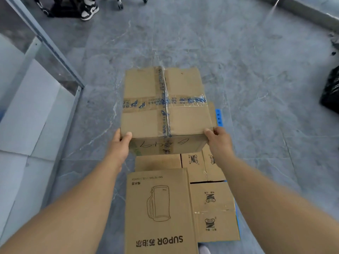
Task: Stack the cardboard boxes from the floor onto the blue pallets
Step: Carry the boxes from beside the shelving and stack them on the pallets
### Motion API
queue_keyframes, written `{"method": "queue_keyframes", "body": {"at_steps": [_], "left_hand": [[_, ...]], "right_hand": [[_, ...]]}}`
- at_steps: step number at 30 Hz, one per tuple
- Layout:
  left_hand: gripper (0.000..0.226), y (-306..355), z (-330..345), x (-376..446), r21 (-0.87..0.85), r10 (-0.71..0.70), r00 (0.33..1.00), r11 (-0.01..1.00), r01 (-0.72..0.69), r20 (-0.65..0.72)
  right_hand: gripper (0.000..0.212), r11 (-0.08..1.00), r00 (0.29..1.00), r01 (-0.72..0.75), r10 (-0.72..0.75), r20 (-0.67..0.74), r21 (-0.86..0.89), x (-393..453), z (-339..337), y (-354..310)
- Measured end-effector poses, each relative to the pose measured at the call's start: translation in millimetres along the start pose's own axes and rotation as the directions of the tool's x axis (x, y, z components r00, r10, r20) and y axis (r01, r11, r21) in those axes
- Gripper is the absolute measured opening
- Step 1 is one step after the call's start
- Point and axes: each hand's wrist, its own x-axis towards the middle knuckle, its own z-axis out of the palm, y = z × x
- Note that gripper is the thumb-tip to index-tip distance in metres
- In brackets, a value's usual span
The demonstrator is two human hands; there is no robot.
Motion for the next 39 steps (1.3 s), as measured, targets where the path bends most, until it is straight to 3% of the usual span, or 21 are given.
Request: {"method": "queue_keyframes", "body": {"at_steps": [10,14,21,27,34,37,39], "left_hand": [[0.05,-90.6,16.3,36.4,0.056,-0.138,0.989,0.988,0.141,-0.061],[0.05,-107.3,20.7,38.3,0.033,-0.193,0.98,0.98,0.195,-0.056],[0.046,-116.9,24.6,33.7,0.116,-0.232,0.968,0.963,0.242,-0.092],[0.045,-118.5,29.5,32.1,0.248,-0.297,0.949,0.916,0.314,-0.108],[0.06,-112.3,28.9,31.5,0.297,-0.333,0.94,0.893,0.339,-0.075],[0.065,-101.1,30.4,18.8,0.286,-0.302,0.945,0.901,0.325,-0.123],[0.065,-91.2,28.8,4.5,0.253,-0.274,0.947,0.917,0.309,-0.164]], "right_hand": [[0.018,0.992,0.994,-0.092,0.097,0.056,-0.081,29.1,56.2,81.9],[0.01,0.993,0.992,-0.104,0.108,0.07,-0.064,28.8,62.9,99.0],[0.018,0.992,0.993,-0.114,0.115,0.036,-0.048,17.9,65.6,116.6],[0.007,0.969,0.972,-0.195,0.211,0.1,-0.155,13.2,71.6,126.1],[0.009,0.945,0.963,-0.213,0.247,0.111,-0.249,8.4,70.0,121.8],[0.017,0.926,0.96,-0.234,0.268,0.079,-0.297,0.8,61.2,112.2],[0.034,0.917,0.968,-0.213,0.245,0.056,-0.337,-7.7,51.8,103.2]]}}
